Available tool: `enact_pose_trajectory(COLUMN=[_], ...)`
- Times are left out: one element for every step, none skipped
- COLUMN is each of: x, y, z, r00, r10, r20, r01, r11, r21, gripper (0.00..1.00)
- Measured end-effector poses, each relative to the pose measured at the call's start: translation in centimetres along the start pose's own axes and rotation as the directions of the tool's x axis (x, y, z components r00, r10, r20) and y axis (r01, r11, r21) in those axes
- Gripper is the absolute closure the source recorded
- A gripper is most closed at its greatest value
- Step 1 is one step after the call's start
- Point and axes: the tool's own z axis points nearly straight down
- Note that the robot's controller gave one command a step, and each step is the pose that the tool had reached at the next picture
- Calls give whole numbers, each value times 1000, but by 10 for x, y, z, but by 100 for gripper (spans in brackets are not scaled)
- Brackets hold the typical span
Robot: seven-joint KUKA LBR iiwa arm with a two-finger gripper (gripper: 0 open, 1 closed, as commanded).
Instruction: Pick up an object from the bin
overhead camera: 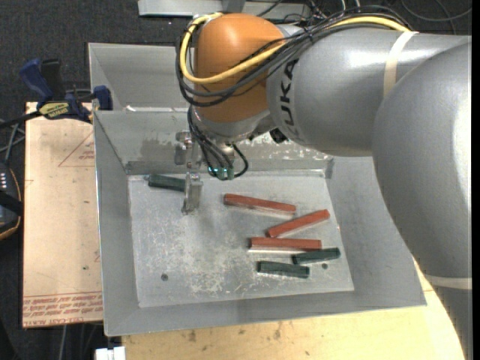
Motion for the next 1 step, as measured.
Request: enact_pose_trajectory(x=[-2], y=[-1], z=[-5], r00=[1000], r10=[3], r20=[7], r01=[-3], r11=[1000], r21=[-1], gripper=[0])
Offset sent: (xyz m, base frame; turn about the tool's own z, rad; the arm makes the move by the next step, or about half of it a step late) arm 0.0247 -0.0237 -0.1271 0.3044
